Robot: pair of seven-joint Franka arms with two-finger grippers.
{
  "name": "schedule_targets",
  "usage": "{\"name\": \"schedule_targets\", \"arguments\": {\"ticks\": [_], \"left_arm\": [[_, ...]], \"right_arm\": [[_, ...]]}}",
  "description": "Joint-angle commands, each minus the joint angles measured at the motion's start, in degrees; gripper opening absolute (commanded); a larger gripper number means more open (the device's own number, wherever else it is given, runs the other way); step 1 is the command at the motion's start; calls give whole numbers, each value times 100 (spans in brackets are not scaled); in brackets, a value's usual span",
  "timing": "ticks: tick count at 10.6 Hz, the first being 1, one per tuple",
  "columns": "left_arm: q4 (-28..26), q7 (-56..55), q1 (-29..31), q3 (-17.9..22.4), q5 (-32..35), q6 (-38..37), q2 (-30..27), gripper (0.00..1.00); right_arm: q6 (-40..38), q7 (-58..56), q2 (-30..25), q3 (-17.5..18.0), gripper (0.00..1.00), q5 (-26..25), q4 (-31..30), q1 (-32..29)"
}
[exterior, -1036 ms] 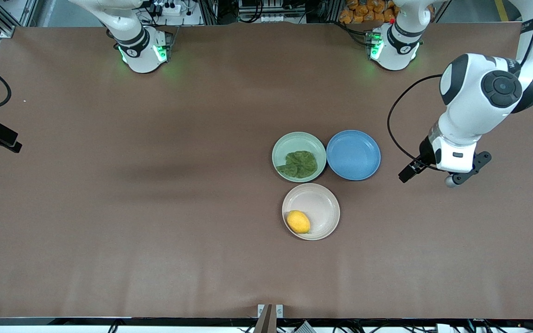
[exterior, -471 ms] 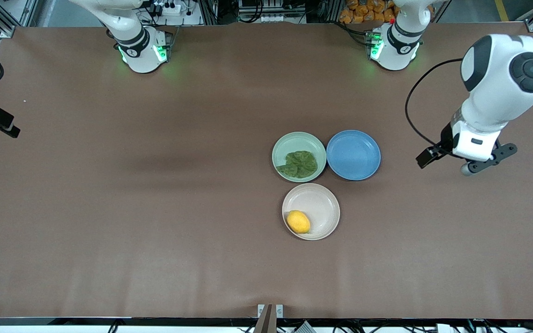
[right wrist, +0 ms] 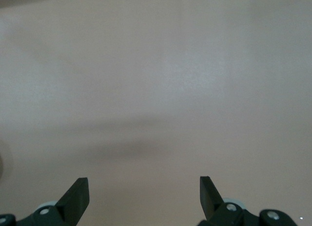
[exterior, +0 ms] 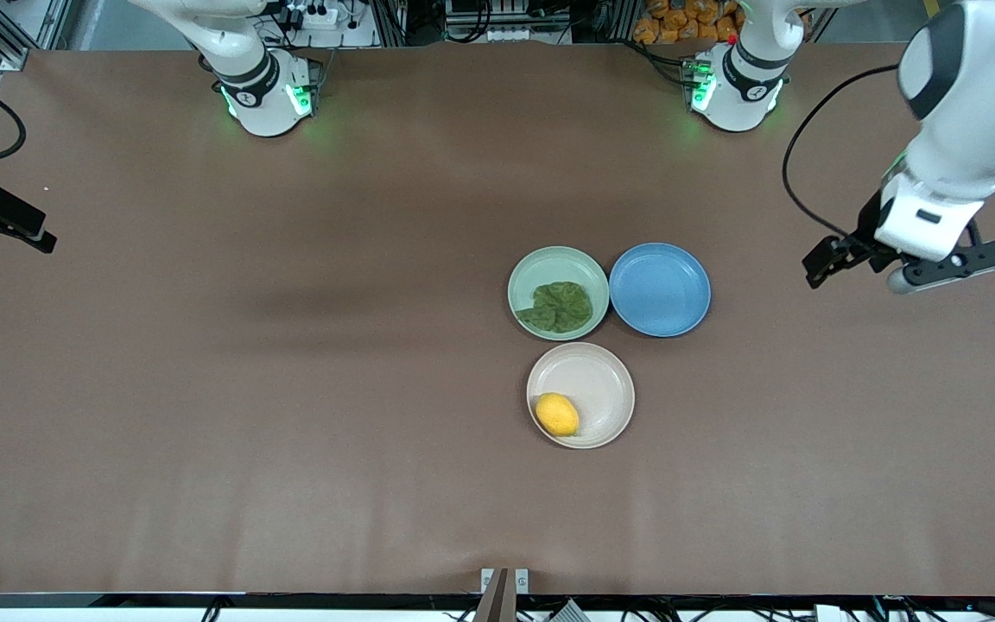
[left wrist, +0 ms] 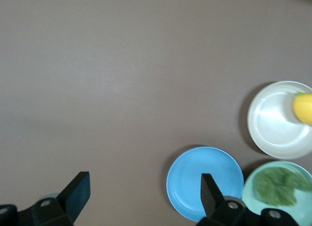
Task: Place lemon and lettuce in plates
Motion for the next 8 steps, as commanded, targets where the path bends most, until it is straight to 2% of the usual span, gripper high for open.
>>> {"name": "schedule_targets", "arguments": {"ticks": [1,4,6,8], "left_arm": [[767,385,-63,96,-459,-511,27,100],[1540,1007,-46,104,-381,-1124,123,100],[1761,1490,-54,113,38,-1493,106,100],[1981,1581,-89,87,138,-2082,106,100]], "right_arm": [[55,-52,-159,-6,100,88,-121,12],[55,-52,-168,-6,100,88,-112,20],[11,-52,-203,-6,100,88,-103,99],[11,-52,-229,12,100,97,-103,100]]}}
